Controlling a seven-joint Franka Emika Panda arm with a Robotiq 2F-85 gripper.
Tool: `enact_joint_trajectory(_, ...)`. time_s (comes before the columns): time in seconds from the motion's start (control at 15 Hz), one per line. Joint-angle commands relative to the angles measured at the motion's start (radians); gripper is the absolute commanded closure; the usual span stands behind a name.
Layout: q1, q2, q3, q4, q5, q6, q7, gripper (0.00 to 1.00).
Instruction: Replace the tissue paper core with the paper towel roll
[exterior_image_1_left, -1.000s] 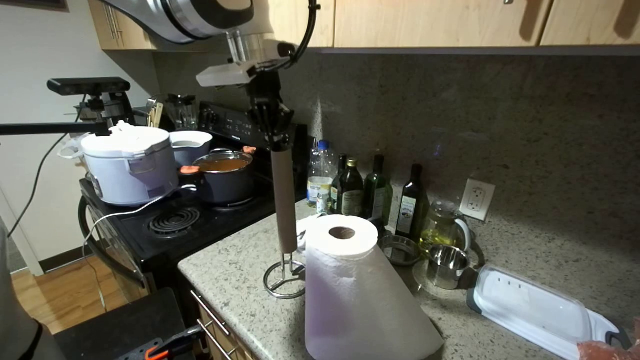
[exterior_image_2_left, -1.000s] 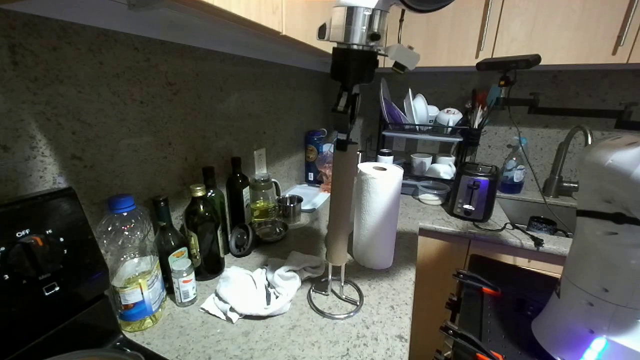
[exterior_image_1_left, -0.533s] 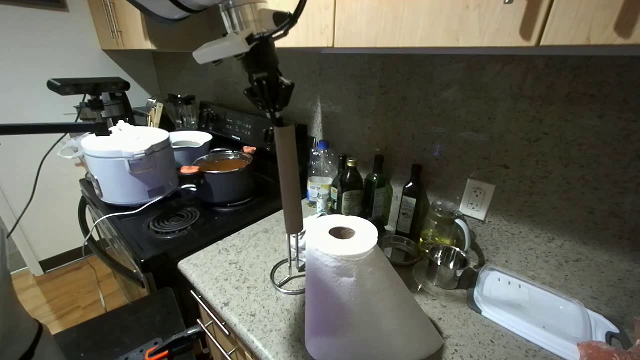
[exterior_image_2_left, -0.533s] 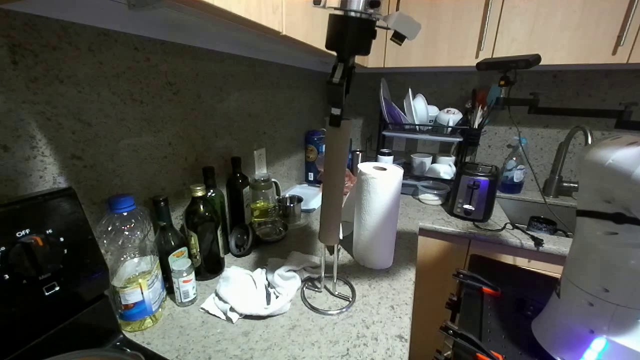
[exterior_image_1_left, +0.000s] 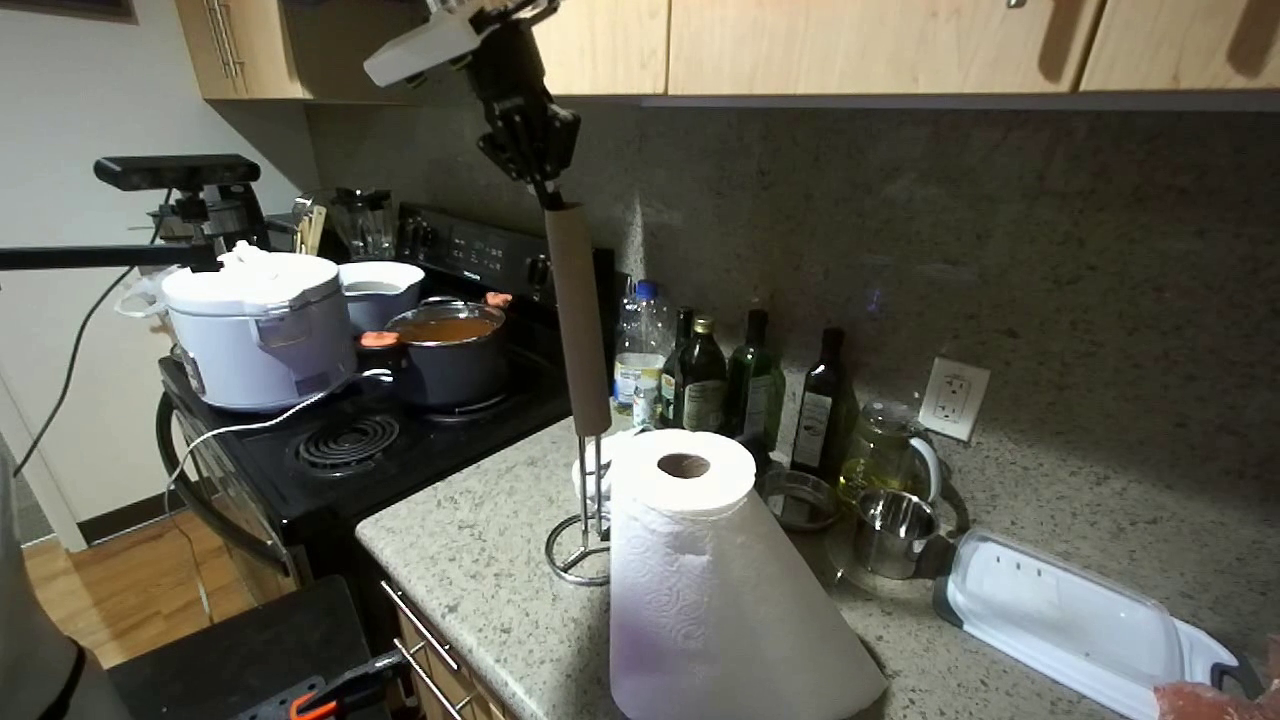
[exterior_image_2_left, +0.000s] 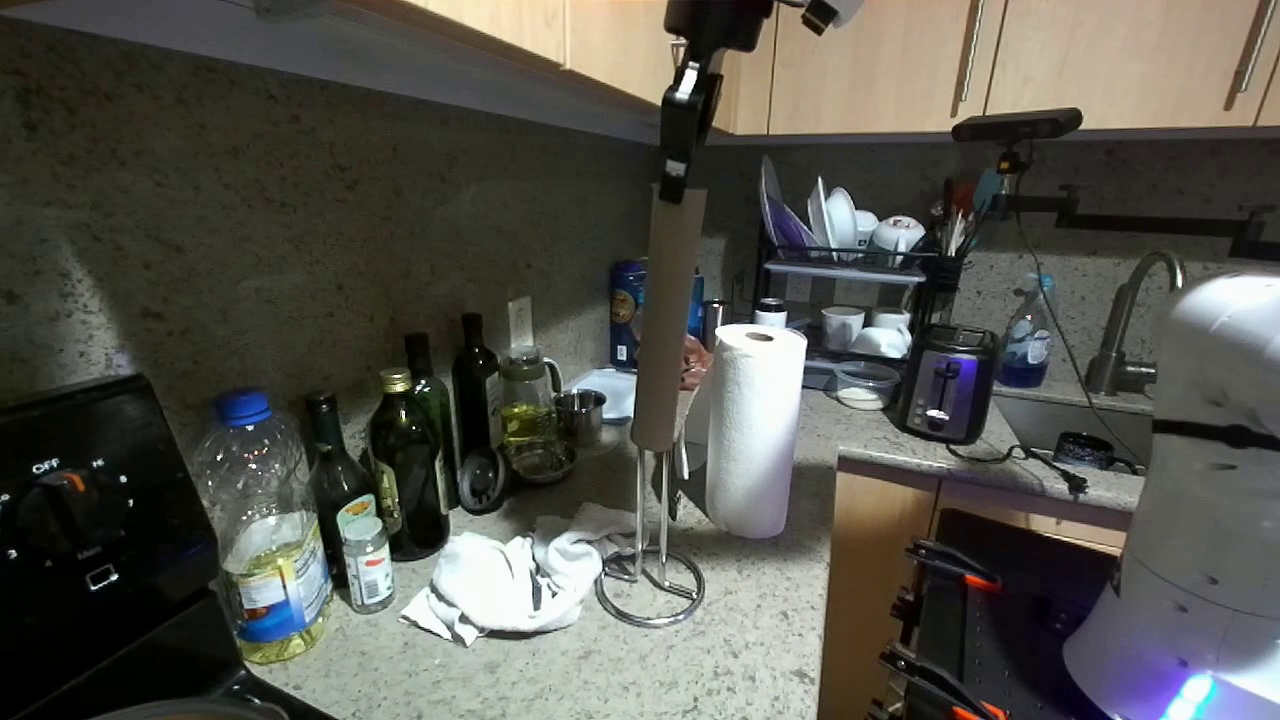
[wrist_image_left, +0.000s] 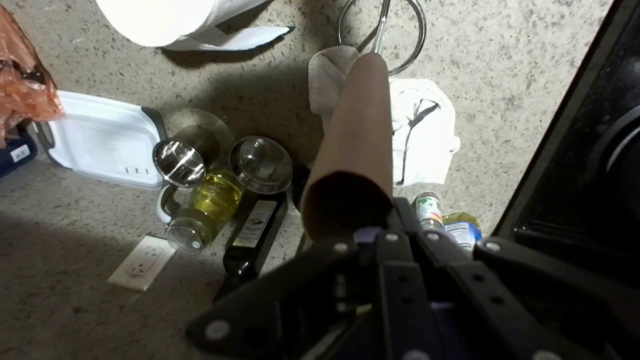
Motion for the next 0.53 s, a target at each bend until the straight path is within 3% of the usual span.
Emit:
enact_joint_trajectory(0.0,-0.005,-0.047,0.011,0.023,-0.026,-0.039,-0.009,1.00)
enact_joint_trajectory(0.47,-0.003,-0.120,0.028,0.052,-0.058,-0.049,-0.014,1.00)
